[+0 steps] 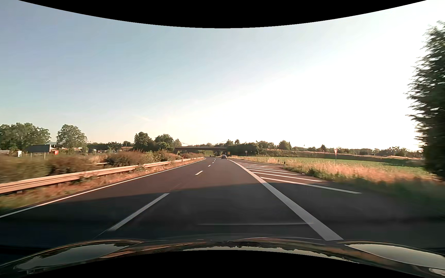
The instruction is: Follow the waypoints while adhering to traffic rules and regulations
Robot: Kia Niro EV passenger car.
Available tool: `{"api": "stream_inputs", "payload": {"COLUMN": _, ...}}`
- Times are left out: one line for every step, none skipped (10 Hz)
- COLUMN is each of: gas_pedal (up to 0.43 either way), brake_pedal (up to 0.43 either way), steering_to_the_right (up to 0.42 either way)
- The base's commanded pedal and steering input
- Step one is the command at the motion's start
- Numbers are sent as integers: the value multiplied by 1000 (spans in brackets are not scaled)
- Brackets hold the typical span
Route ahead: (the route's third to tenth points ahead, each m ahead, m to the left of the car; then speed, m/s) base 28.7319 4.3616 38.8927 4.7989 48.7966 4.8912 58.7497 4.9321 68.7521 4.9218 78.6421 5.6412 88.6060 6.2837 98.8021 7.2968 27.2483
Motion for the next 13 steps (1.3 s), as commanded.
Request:
{"api": "stream_inputs", "payload": {"gas_pedal": 197, "brake_pedal": 0, "steering_to_the_right": -6}}
{"api": "stream_inputs", "payload": {"gas_pedal": 197, "brake_pedal": 0, "steering_to_the_right": -6}}
{"api": "stream_inputs", "payload": {"gas_pedal": 197, "brake_pedal": 0, "steering_to_the_right": -6}}
{"api": "stream_inputs", "payload": {"gas_pedal": 189, "brake_pedal": 0, "steering_to_the_right": -6}}
{"api": "stream_inputs", "payload": {"gas_pedal": 189, "brake_pedal": 0, "steering_to_the_right": -6}}
{"api": "stream_inputs", "payload": {"gas_pedal": 189, "brake_pedal": 0, "steering_to_the_right": -6}}
{"api": "stream_inputs", "payload": {"gas_pedal": 189, "brake_pedal": 0, "steering_to_the_right": -6}}
{"api": "stream_inputs", "payload": {"gas_pedal": 189, "brake_pedal": 0, "steering_to_the_right": -6}}
{"api": "stream_inputs", "payload": {"gas_pedal": 189, "brake_pedal": 0, "steering_to_the_right": -6}}
{"api": "stream_inputs", "payload": {"gas_pedal": 189, "brake_pedal": 0, "steering_to_the_right": -6}}
{"api": "stream_inputs", "payload": {"gas_pedal": 189, "brake_pedal": 0, "steering_to_the_right": -6}}
{"api": "stream_inputs", "payload": {"gas_pedal": 177, "brake_pedal": 0, "steering_to_the_right": -6}}
{"api": "stream_inputs", "payload": {"gas_pedal": 169, "brake_pedal": 0, "steering_to_the_right": -6}}
